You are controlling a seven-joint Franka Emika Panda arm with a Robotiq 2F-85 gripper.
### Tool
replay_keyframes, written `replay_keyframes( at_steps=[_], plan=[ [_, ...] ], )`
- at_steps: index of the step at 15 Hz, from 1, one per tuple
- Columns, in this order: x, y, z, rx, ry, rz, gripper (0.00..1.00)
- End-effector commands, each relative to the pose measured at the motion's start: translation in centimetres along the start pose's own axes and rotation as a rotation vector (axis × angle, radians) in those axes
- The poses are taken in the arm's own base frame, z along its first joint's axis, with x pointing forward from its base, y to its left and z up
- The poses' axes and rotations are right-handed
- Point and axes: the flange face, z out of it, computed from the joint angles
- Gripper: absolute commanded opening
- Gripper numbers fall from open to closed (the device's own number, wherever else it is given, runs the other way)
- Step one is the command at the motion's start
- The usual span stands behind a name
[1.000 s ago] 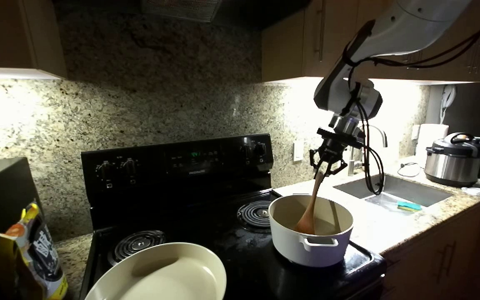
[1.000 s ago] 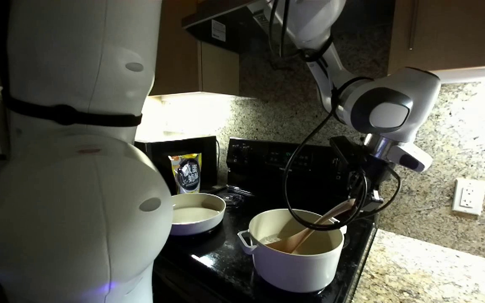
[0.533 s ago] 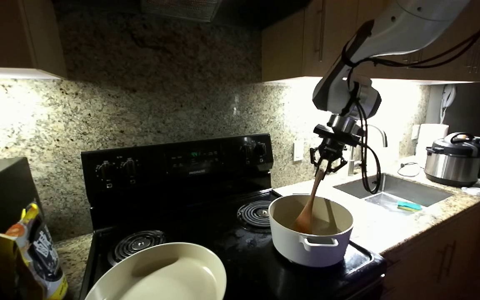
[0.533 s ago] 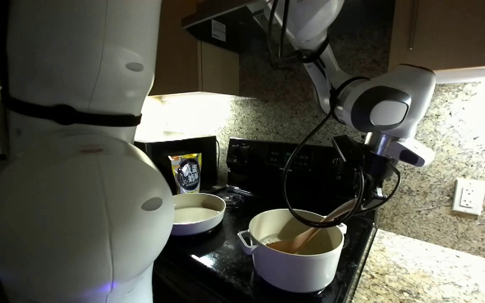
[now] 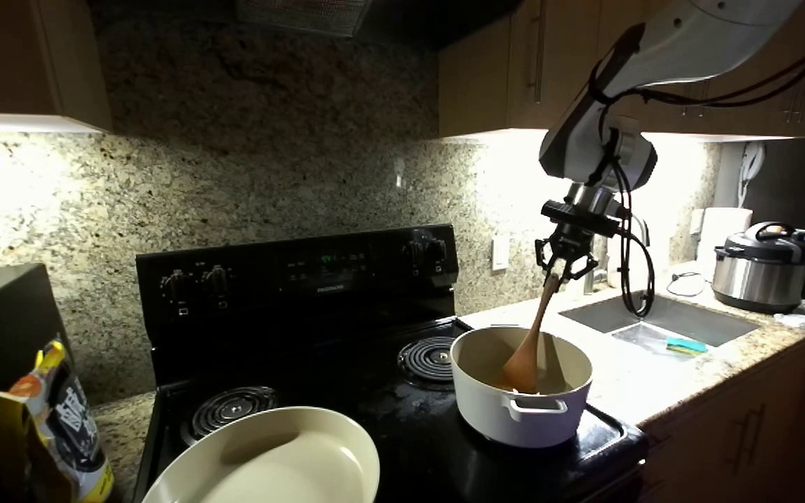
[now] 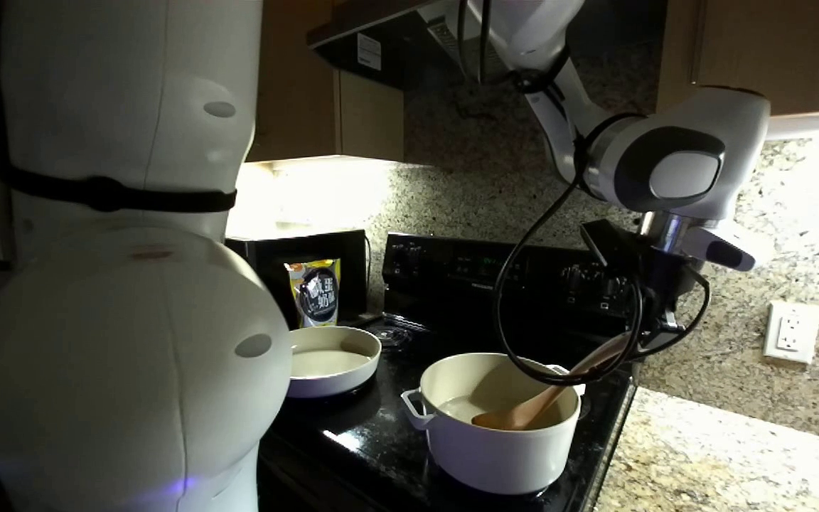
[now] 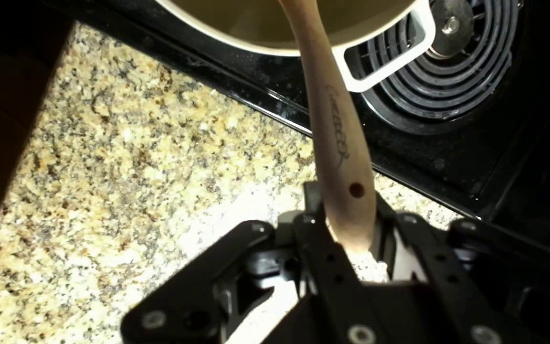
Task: Stir the contents of the white pot with the cooking stick
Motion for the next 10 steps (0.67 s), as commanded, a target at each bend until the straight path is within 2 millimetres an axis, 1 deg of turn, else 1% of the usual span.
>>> replay_keyframes(
  at_steps=[1,5,7,9,10],
  plan=[
    [-0.8,1.4,-0.1,-0.036,0.021,-0.004,0.06],
    [-2.3,2.2,1.0,-0.058,-0.007,-0.042,0.06],
    [-3.3,2.3,1.0,-0.053,-0.016,-0.061,0.06],
    [-4.5,1.9,0.8,-0.049,-0.022,-0.087,0.06],
    [-4.9,1.3,0.7,-0.047,-0.025,-0.101,0.06]
  ],
)
